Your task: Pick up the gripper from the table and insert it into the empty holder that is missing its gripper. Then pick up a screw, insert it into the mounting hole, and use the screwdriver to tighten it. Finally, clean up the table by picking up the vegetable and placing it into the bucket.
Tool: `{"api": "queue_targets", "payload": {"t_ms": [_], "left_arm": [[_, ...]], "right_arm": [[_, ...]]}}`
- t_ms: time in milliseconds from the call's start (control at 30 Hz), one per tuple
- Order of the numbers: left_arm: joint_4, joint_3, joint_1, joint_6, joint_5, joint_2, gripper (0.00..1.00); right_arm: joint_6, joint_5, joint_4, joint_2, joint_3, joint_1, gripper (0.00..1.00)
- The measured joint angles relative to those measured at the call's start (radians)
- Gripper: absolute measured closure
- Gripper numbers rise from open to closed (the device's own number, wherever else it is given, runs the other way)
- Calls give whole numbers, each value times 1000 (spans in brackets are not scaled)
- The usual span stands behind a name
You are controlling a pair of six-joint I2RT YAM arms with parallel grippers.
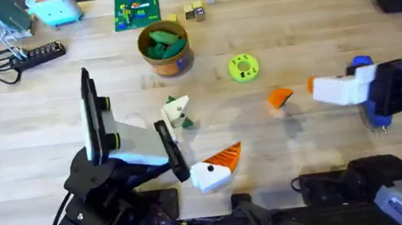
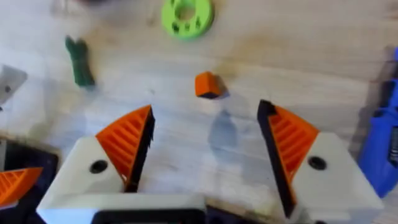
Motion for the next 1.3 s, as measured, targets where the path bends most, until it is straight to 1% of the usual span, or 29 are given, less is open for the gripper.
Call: {"api": "queue_targets", "payload": {"t_ms": [100,200,333,433,633,800,933,1033,1167,1200,1300], "left_arm": [[0,0,0,-4,8,0,9],[0,0,0,-6,9,0,9],[0,0,0,-7,11,0,9],[0,0,0,-7,12,0,9],[0,0,0,-7,12,0,9],[0,0,0,-7,11,0,9],[0,0,0,-7,11,0,9],[0,0,0,-7,11,0,9],[0,0,0,-7,11,0,9],[0,0,0,-7,11,0,9],[0,0,0,-7,11,0,9]], "right_arm": [[-48,-12,-51,96,0,40,10],[-79,-6,-47,180,0,87,10],[-104,30,-43,278,0,142,10],[-110,43,-17,341,0,153,10],[-117,45,102,472,0,153,8],[-150,51,110,570,0,174,10],[-165,55,141,610,0,202,12],[-173,59,153,627,0,222,72],[-180,62,151,643,0,236,245],[-181,62,152,645,0,236,311],[-185,64,154,647,0,236,561]]}}
